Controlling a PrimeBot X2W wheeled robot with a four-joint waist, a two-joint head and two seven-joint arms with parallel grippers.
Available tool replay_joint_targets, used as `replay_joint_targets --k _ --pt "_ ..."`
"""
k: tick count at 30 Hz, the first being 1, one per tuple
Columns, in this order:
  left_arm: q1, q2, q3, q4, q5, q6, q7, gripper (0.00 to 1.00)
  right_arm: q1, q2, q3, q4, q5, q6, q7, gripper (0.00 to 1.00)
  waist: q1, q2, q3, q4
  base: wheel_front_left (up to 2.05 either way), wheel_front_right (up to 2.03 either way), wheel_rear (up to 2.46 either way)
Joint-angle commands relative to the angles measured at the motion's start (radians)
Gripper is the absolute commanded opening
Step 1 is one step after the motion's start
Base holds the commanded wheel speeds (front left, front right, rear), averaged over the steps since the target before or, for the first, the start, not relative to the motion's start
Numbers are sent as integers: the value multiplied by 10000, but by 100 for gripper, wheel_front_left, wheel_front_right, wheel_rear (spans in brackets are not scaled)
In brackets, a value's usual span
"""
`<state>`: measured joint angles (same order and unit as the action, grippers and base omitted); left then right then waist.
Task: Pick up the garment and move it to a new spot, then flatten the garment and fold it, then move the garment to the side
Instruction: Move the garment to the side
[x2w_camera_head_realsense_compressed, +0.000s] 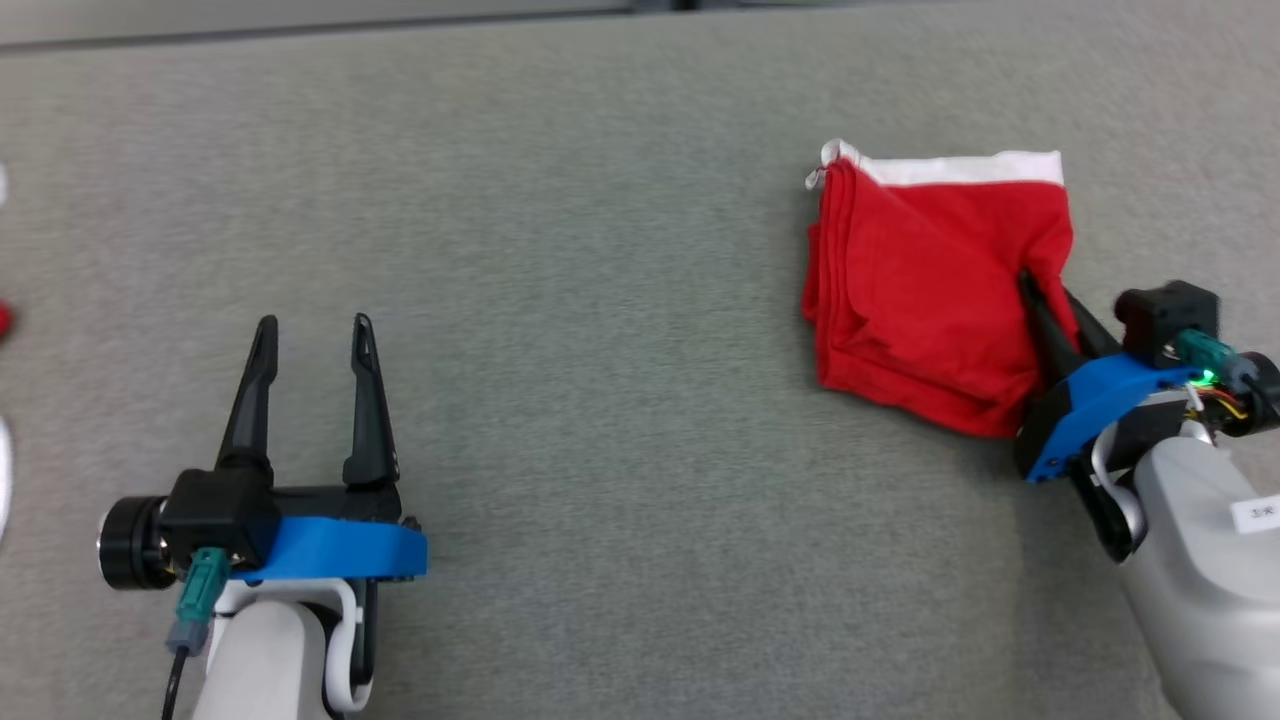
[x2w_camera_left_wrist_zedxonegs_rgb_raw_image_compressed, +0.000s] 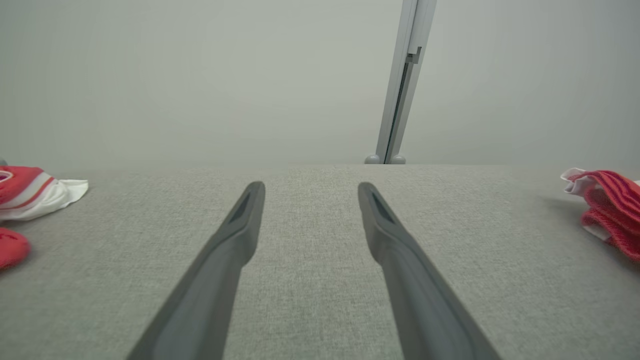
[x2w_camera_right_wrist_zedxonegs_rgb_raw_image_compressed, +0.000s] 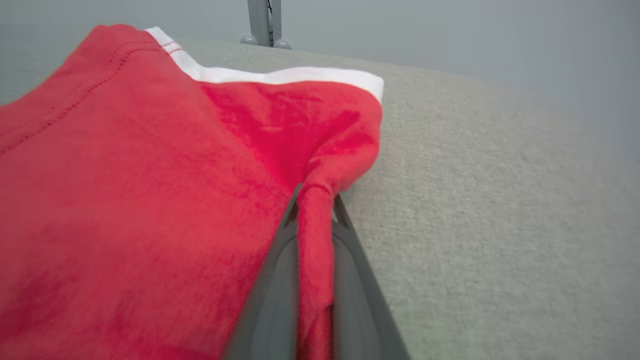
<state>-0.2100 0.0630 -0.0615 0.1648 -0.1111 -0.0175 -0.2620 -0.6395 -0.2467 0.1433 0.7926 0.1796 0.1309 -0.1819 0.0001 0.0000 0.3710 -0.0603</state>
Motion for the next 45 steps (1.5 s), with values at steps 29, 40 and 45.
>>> replay_joint_targets --k 29,40,45 --pt "-1709 322 -354 -943 427 -205 -43 100 -2360 -3600 63 -955 3 -2 1207 0 -1 0 2104 -420 0 0 0" --pt "-2163 409 -593 -1194 517 -175 -37 100 -3797 -4942 -11 261 -23 -2 1758 0 -1 0 2771 -60 0 0 0" --pt "-2207 460 -615 -1248 504 -106 -25 100 -4363 -4652 57 817 -388 -2 1743 58 -1 0 2862 -45 0 0 0"
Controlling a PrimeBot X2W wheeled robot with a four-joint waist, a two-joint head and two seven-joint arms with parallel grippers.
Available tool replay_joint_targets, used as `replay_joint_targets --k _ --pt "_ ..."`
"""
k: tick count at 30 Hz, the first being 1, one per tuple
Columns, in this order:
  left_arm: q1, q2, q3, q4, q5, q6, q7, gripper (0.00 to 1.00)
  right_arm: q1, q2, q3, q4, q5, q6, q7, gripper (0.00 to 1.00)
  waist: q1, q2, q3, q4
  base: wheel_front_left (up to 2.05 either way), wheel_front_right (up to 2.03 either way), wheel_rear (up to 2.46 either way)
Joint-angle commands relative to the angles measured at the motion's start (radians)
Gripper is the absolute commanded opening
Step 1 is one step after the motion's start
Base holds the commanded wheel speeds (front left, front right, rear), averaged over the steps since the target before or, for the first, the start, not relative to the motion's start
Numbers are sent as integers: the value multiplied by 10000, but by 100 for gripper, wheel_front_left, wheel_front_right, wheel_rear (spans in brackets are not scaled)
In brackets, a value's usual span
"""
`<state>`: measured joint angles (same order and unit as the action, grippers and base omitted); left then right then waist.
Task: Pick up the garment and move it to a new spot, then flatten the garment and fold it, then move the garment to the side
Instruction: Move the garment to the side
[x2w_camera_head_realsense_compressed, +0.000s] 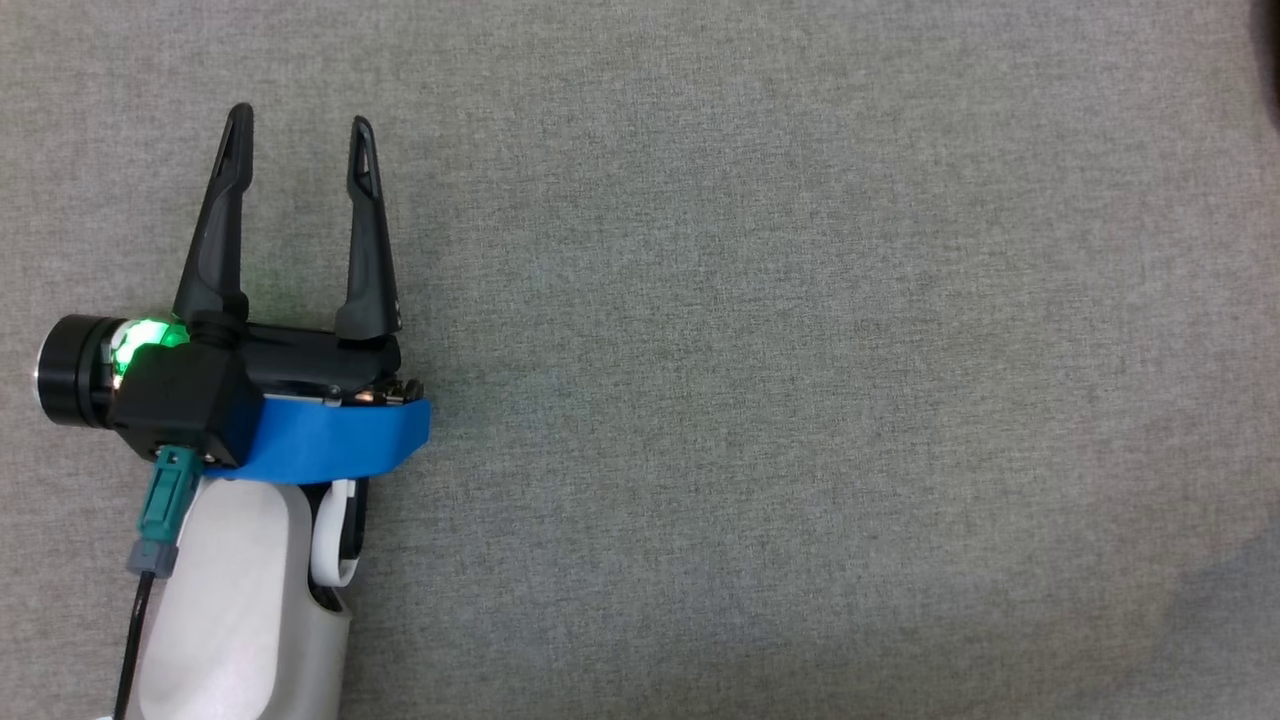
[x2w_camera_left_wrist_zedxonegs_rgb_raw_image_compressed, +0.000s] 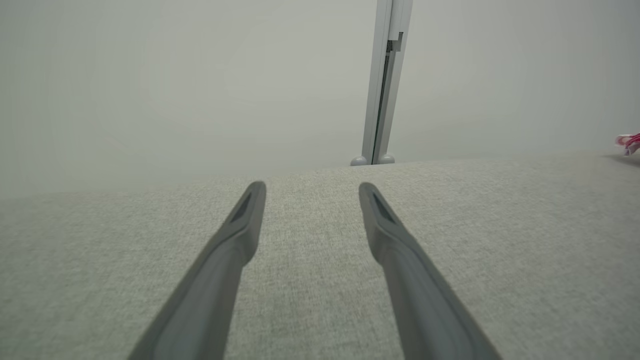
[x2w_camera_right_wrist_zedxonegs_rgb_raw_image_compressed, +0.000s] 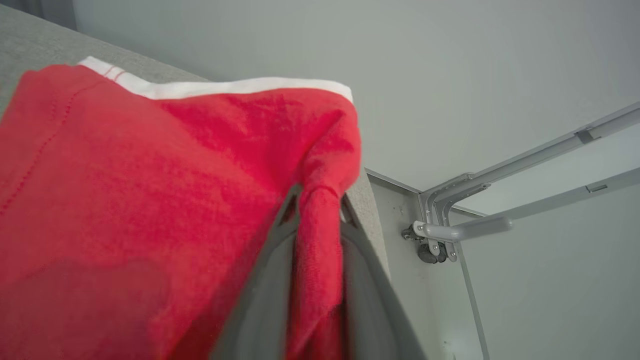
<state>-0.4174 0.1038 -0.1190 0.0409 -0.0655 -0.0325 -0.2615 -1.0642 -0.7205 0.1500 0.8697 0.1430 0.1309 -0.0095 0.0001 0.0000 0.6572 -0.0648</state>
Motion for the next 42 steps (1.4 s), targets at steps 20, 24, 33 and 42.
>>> replay_joint_targets --k 20,24,33,42 --pt "1574 18 471 670 -594 328 -47 100 992 2833 -1122 -260 -405 -2 -2420 100 -1 0 -2870 -9 0 0 0" --pt "2169 18 671 763 -677 399 -46 100 1870 3663 -814 -1046 180 -1 -2537 100 -1 0 -3646 85 0 0 0" --pt "3206 -52 854 939 -828 472 -40 100 4111 4782 -377 -2626 689 -2 -2558 100 -1 0 -5012 321 0 0 0" --pt "3737 -183 687 1131 -929 510 -40 100 6391 5525 -752 -4100 679 -1 -2557 100 -1 0 -5687 493 0 0 0"
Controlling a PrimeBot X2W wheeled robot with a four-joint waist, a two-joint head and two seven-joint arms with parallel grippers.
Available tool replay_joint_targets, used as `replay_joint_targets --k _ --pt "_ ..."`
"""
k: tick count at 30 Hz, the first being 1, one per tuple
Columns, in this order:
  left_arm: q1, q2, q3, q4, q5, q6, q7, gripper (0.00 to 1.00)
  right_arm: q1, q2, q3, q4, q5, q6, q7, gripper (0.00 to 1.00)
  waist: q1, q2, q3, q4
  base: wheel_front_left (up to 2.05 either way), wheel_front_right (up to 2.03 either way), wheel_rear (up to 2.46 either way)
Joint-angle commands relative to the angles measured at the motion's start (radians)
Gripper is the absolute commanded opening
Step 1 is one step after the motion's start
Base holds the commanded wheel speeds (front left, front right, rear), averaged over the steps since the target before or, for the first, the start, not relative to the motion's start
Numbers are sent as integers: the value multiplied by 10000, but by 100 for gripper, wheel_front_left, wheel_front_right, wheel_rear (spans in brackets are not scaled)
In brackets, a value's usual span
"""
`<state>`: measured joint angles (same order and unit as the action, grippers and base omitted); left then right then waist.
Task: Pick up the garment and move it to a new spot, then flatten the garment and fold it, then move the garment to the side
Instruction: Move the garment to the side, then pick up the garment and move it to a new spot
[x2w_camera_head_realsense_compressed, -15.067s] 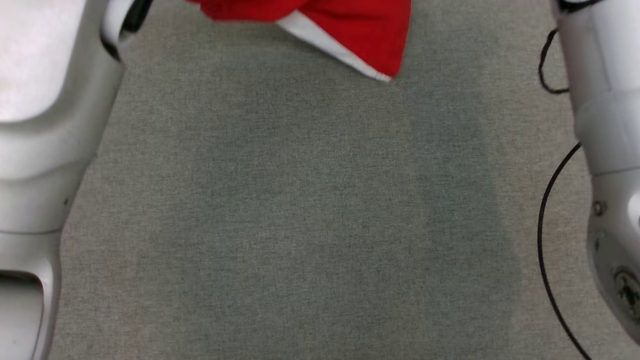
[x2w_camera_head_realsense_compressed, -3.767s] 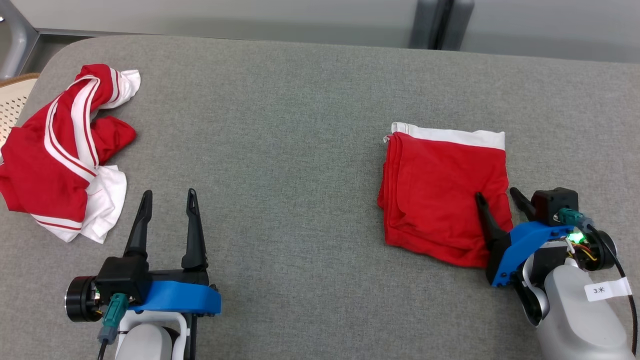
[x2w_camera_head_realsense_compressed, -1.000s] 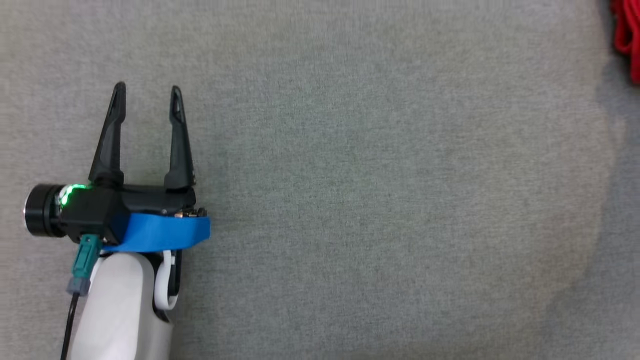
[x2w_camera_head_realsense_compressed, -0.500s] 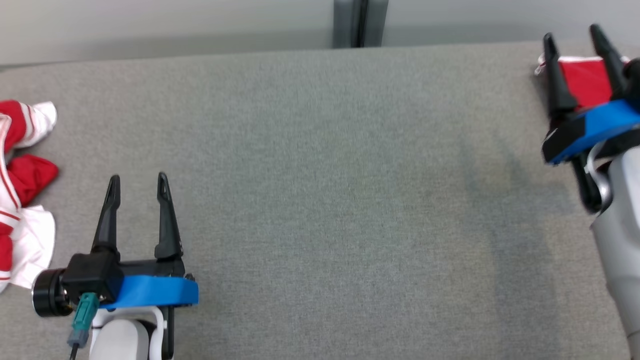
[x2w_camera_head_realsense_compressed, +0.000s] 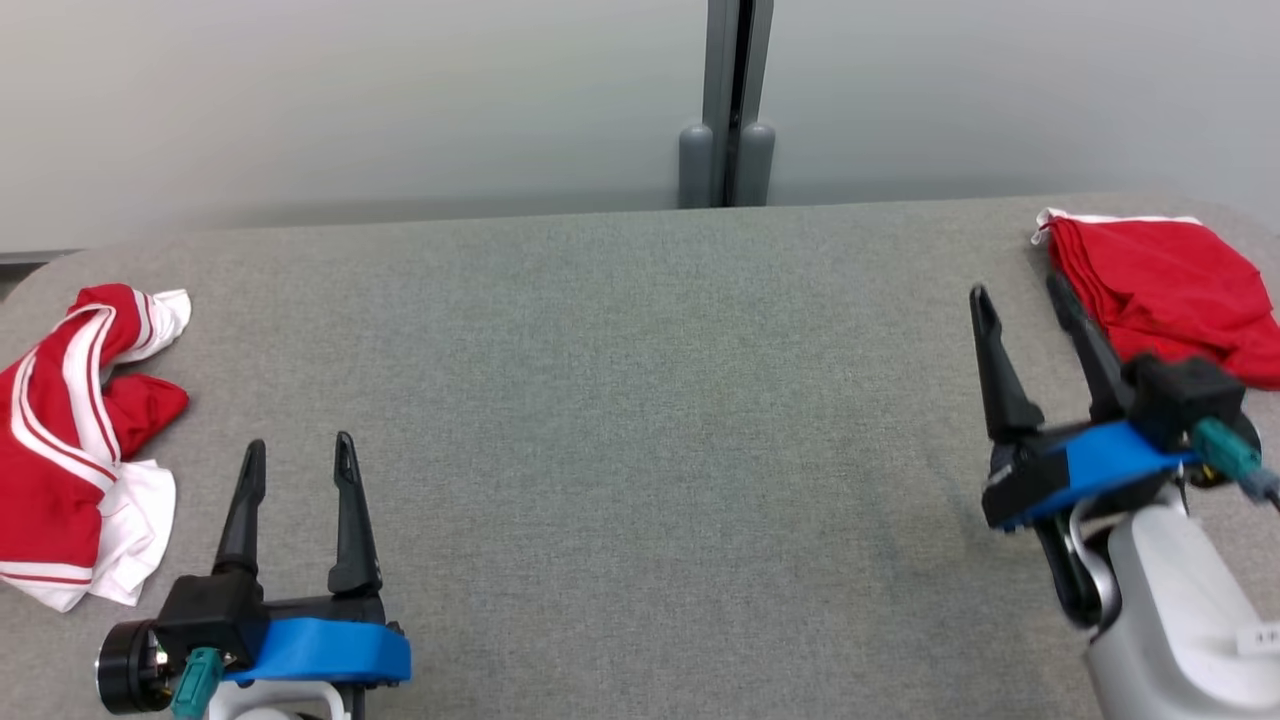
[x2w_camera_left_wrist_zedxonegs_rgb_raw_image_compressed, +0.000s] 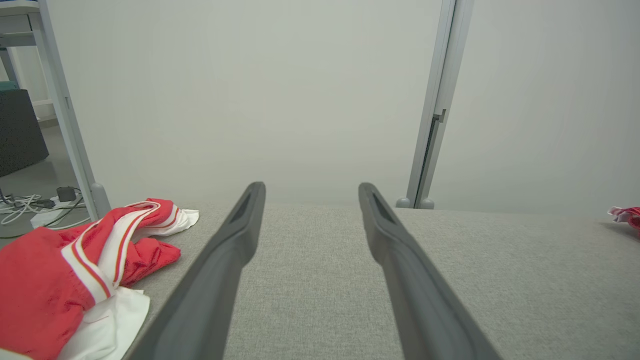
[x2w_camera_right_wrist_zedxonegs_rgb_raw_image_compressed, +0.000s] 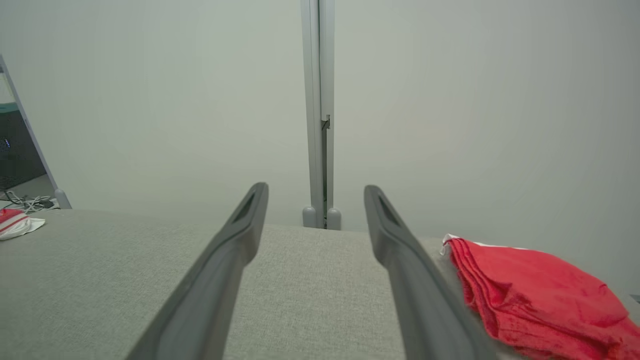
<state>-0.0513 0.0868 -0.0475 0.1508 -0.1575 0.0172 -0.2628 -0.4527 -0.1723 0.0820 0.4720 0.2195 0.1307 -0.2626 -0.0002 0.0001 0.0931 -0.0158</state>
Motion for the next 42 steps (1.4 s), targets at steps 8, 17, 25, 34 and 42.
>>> replay_joint_targets --k 8,17,25,34,42 --pt "258 -43 -78 102 -82 36 -28 100 2107 557 -833 -2112 -370 1 564 100 2 -1 -250 125 0 0 0" --pt "258 8 -155 240 -70 29 -27 100 3829 1141 -1287 -4208 -1012 1 1487 100 2 -1 -304 289 0 0 0" --pt "191 42 -262 436 -111 32 -29 100 4384 1227 -1448 -4431 -906 1 1687 100 2 -1 -347 365 0 0 0" --pt "196 97 -340 519 -163 103 -29 100 4412 1227 -1537 -4328 -779 1 1694 100 2 -1 -408 421 0 0 0" --pt "67 196 -340 568 -251 142 -24 100 4384 1224 -1412 -4152 -752 1 1682 100 2 -1 -365 768 0 0 0"
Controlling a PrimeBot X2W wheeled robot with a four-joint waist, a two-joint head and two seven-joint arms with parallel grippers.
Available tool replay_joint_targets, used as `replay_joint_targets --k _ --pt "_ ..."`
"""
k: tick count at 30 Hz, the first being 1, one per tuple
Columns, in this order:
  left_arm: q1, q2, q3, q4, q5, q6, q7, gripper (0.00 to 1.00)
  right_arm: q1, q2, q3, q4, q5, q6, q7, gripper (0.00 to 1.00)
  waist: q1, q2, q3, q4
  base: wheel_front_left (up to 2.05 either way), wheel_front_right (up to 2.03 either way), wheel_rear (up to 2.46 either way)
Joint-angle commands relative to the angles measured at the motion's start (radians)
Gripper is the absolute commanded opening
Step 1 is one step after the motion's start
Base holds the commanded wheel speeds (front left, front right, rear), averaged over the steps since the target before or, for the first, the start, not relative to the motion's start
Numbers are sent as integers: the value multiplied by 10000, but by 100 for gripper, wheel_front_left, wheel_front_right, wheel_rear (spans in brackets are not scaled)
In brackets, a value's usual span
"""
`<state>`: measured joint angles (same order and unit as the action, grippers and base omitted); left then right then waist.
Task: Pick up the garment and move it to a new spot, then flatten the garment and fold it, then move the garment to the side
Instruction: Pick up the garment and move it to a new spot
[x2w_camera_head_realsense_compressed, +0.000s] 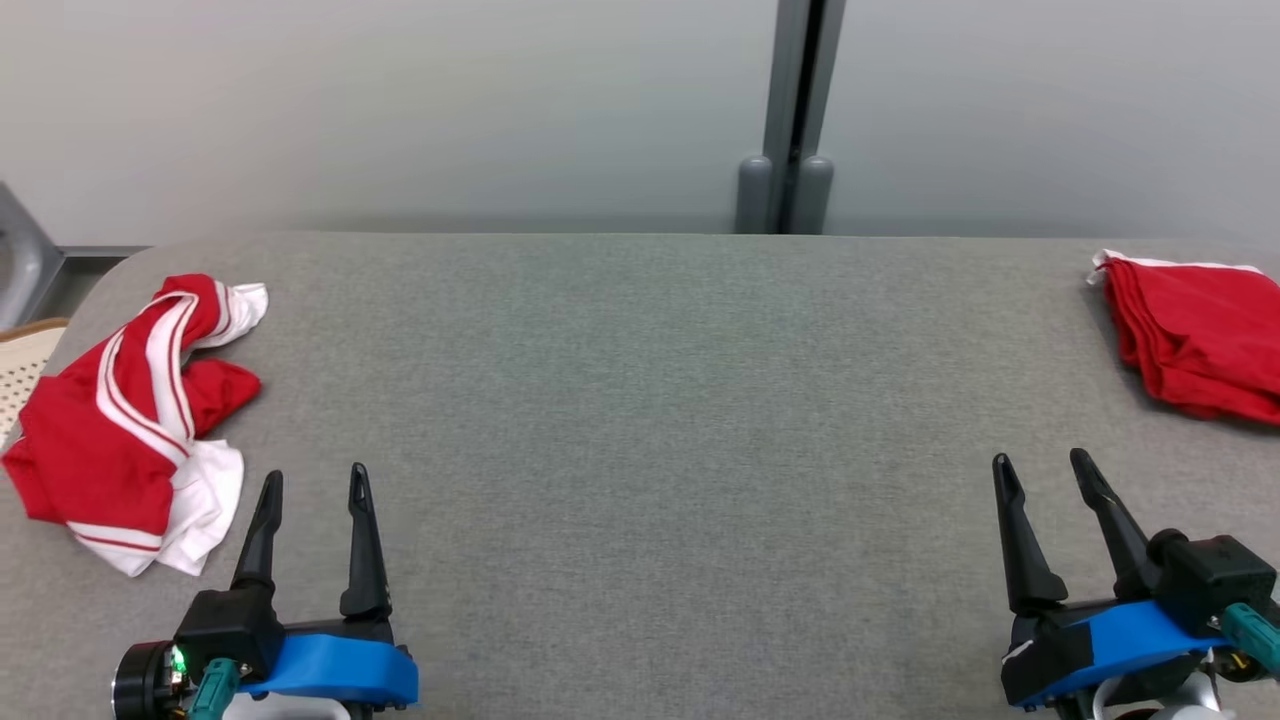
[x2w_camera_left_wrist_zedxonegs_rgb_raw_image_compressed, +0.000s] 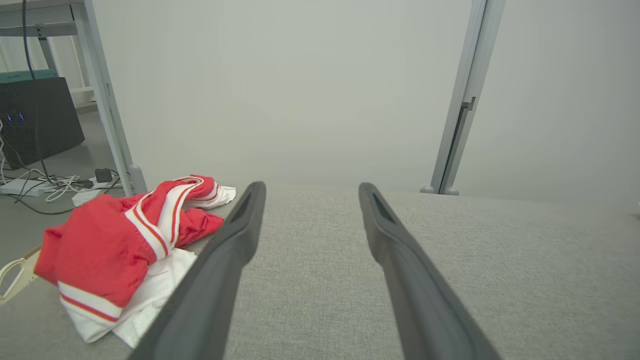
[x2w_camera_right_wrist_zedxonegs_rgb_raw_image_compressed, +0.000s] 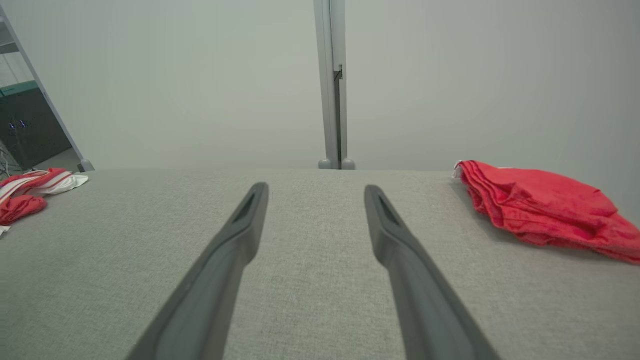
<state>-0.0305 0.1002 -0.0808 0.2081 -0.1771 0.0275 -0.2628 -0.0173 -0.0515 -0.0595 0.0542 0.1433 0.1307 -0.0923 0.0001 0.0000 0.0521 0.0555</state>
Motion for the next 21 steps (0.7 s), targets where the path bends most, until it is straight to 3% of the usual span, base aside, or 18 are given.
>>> replay_joint_targets --k 1,21 --pt "-152 75 12 -10 -57 53 -23 100 11 16 61 58 26 1 -32 100 -1 0 53 130 0 0 0" --pt "-68 275 381 -369 -319 442 -1 100 -338 12 99 75 -193 1 -8 100 -1 0 549 3183 0 0 0"
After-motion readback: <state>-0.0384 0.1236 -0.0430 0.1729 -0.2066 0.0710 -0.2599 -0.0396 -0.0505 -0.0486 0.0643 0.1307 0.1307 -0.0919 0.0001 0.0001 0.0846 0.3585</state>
